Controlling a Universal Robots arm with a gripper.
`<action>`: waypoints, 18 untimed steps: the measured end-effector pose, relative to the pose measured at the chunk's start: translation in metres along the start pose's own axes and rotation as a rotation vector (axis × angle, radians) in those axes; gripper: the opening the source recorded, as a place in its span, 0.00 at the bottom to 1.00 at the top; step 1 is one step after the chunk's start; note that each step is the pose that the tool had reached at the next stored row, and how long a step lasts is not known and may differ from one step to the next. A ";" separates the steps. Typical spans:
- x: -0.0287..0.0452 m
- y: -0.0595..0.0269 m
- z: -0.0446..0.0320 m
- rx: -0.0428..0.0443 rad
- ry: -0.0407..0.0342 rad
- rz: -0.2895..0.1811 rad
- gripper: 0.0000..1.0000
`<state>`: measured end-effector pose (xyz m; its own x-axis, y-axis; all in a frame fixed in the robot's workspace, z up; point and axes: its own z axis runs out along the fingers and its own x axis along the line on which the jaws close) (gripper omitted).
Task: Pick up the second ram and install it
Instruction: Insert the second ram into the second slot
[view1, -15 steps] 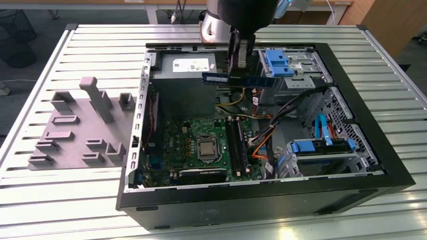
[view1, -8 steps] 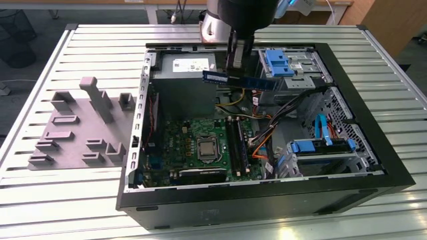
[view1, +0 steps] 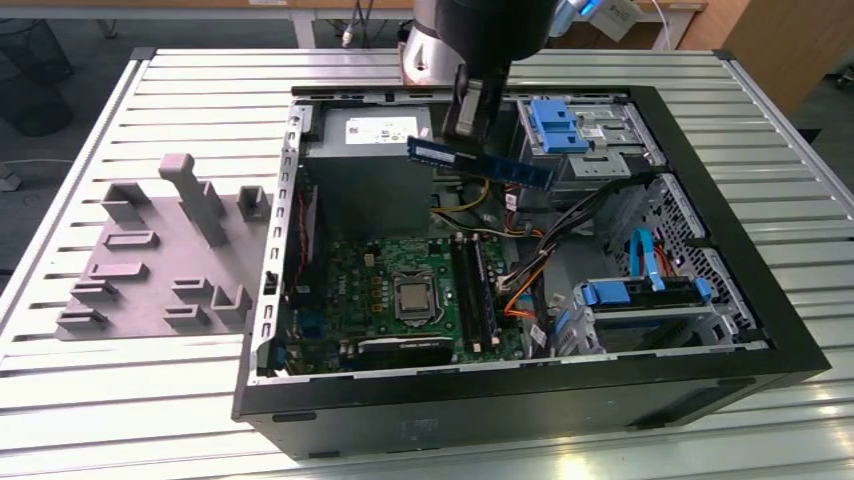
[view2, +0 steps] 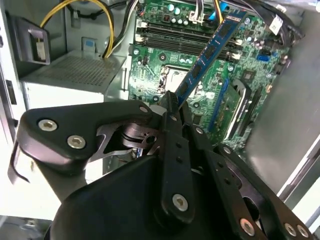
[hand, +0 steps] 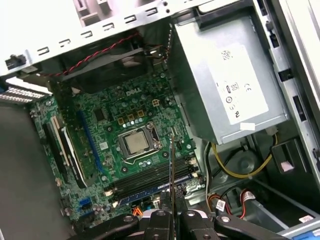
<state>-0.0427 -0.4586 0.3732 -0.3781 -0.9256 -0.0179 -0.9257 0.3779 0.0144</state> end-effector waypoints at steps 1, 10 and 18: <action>0.0000 0.0000 0.0001 0.0003 -0.0001 0.013 0.14; 0.0000 0.0000 0.0007 0.0023 -0.0015 0.121 0.14; 0.0000 0.0000 0.0012 0.0039 -0.0027 0.211 0.14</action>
<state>-0.0427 -0.4586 0.3720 -0.5634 -0.8260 -0.0175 -0.8262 0.5632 0.0143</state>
